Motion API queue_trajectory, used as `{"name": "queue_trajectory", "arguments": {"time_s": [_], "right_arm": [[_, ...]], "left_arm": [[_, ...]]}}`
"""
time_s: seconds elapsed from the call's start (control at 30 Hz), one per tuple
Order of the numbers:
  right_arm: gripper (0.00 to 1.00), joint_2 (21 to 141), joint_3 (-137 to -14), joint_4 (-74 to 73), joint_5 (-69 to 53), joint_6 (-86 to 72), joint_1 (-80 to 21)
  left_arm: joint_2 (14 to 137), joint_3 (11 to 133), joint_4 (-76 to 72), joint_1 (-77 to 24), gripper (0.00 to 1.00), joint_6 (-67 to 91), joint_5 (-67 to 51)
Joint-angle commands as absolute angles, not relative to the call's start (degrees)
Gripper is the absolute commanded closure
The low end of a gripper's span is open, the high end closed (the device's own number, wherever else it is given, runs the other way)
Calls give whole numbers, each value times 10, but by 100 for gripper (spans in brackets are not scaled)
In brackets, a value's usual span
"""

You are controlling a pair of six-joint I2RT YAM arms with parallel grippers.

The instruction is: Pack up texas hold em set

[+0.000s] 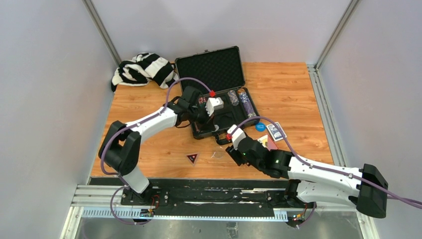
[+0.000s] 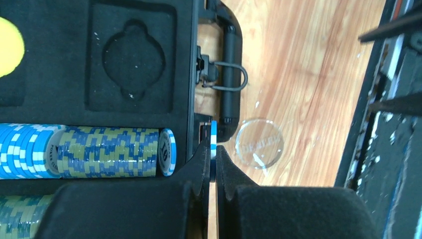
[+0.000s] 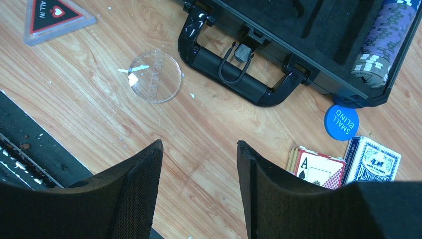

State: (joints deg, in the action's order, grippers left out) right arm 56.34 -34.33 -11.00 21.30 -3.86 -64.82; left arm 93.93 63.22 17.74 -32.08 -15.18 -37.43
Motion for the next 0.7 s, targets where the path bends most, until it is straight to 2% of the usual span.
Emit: {"name": "queue_trajectory", "arguments": {"time_s": [0.0, 0.67], "right_arm": [[43, 571, -345, -110, 227, -36, -647], [43, 593, -339, -102, 251, -19, -645]], "left_arm": [[925, 617, 203, -323, 100, -273, -390], [1005, 678, 207, -323, 99, -283, -283]]}}
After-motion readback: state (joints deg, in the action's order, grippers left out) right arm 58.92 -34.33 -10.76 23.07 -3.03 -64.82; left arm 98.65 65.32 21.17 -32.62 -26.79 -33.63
